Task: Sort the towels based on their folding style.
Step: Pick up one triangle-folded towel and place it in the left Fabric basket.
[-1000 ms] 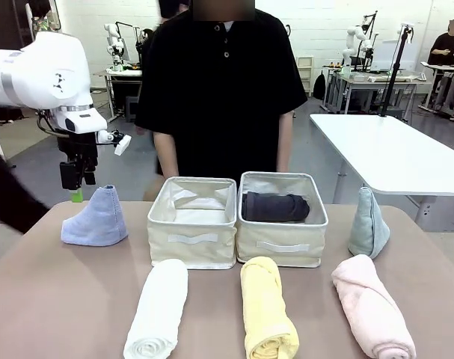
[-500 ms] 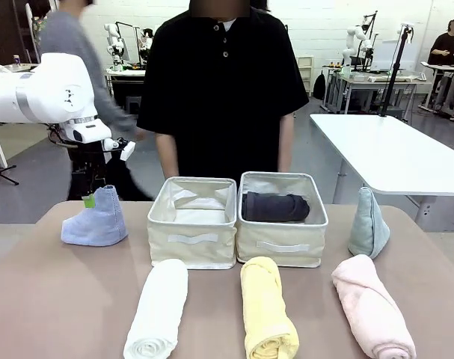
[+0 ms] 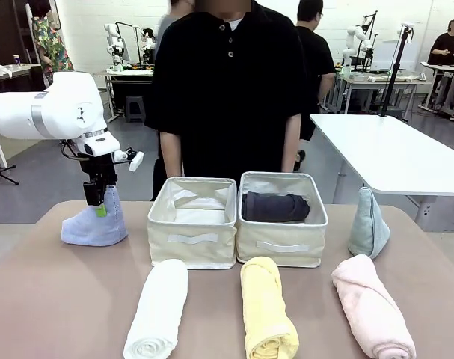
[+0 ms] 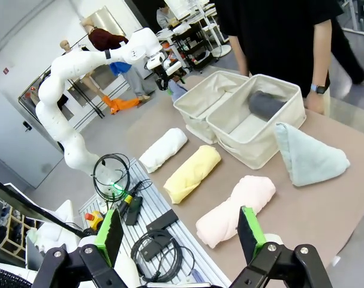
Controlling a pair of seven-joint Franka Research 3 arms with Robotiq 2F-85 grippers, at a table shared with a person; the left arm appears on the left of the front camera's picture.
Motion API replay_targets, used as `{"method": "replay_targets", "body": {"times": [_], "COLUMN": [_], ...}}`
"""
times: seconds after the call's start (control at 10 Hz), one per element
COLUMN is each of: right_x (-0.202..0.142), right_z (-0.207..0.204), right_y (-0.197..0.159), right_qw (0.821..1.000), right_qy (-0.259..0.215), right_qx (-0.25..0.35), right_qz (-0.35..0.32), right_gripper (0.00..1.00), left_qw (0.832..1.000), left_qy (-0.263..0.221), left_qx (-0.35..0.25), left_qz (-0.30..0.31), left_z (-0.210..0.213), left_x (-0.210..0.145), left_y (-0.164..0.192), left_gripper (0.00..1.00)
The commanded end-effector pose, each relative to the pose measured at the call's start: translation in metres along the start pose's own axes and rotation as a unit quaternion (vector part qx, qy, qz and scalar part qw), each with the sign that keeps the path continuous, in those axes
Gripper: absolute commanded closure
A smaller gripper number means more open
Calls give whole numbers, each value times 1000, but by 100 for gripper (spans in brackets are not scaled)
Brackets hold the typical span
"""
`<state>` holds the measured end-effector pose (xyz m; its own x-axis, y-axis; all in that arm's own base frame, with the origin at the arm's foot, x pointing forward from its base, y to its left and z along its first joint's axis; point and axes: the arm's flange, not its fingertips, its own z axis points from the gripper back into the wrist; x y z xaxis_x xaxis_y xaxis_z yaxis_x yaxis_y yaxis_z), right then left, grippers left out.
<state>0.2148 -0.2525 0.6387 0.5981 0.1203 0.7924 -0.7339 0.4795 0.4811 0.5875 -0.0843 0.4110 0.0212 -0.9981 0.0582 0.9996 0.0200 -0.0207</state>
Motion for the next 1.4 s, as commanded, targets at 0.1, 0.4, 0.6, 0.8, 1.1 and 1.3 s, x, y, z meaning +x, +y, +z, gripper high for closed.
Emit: {"method": "replay_targets", "body": {"times": [0.1, 0.4, 0.6, 0.8, 1.1, 1.3], "right_x": [3, 3, 3, 3, 3, 3], "right_z": [0, 0, 0, 0, 0, 0], "right_y": [0, 0, 0, 0, 0, 0], "right_qw": [1000, 1000, 1000, 1000, 1000, 1000], "right_qy": [-10, -10, -10, -10, -10, -10], "right_qx": [8, 8, 8, 8, 8, 8], "right_qz": [8, 8, 8, 8, 8, 8], "right_gripper": [0, 0, 0, 0, 0, 0], "left_qw": [1000, 1000, 1000, 1000, 997, 996], "left_qy": [-9, -7, -4, 3, 52, 18], "left_qx": [9, 6, 6, 6, 27, 63], "left_qz": [-17, -19, -19, -8, 43, 52], "left_z": [-2, 0, 0, 22, 130, 204], "left_x": [-6, -5, -6, -5, 5, 1], "left_y": [0, -3, -3, -12, -82, -150], "left_gripper": [100, 100, 96, 100, 100, 100]}}
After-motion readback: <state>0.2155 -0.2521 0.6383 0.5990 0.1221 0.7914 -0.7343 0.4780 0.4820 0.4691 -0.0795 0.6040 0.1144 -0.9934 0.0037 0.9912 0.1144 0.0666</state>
